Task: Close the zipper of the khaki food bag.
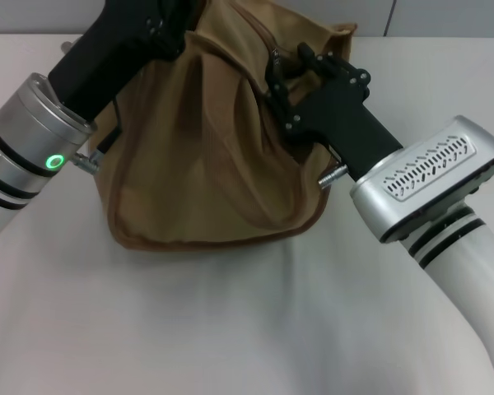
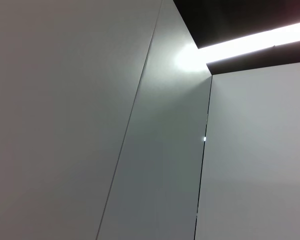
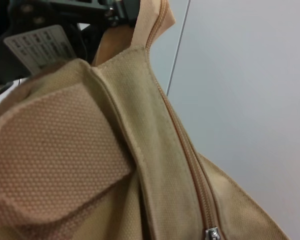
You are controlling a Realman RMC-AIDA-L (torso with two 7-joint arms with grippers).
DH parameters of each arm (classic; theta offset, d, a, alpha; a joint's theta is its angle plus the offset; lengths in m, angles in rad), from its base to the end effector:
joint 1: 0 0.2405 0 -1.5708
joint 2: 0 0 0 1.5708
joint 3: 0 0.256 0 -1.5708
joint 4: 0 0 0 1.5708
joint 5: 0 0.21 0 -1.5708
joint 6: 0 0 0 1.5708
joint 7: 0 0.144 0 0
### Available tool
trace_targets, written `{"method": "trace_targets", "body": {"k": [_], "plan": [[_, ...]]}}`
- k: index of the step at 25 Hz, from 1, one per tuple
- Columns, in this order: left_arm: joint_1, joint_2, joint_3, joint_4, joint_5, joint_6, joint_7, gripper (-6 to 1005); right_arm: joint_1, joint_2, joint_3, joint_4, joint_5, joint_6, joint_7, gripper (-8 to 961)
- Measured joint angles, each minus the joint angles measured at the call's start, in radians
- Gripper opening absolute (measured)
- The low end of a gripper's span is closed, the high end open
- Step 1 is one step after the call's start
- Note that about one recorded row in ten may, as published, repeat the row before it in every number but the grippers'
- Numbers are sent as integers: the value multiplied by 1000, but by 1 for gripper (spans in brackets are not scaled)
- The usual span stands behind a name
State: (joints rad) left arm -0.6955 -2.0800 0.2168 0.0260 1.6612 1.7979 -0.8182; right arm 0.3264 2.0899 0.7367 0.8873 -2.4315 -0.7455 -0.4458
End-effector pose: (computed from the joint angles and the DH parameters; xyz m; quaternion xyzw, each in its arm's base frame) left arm -0.1903 0.3343 -0.0041 -0.7500 -0.1196 -0.6077 0.2322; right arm 0.1680 0.3135 -0.1074 -0.8190 0.0641 0.2922 0.4897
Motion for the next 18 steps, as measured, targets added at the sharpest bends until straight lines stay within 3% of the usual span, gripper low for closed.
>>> {"method": "trace_targets", "body": {"k": [18], "plan": [[5, 0, 0, -11, 0, -8, 14, 29, 14, 1, 4, -16, 51, -9, -2, 482]]}}
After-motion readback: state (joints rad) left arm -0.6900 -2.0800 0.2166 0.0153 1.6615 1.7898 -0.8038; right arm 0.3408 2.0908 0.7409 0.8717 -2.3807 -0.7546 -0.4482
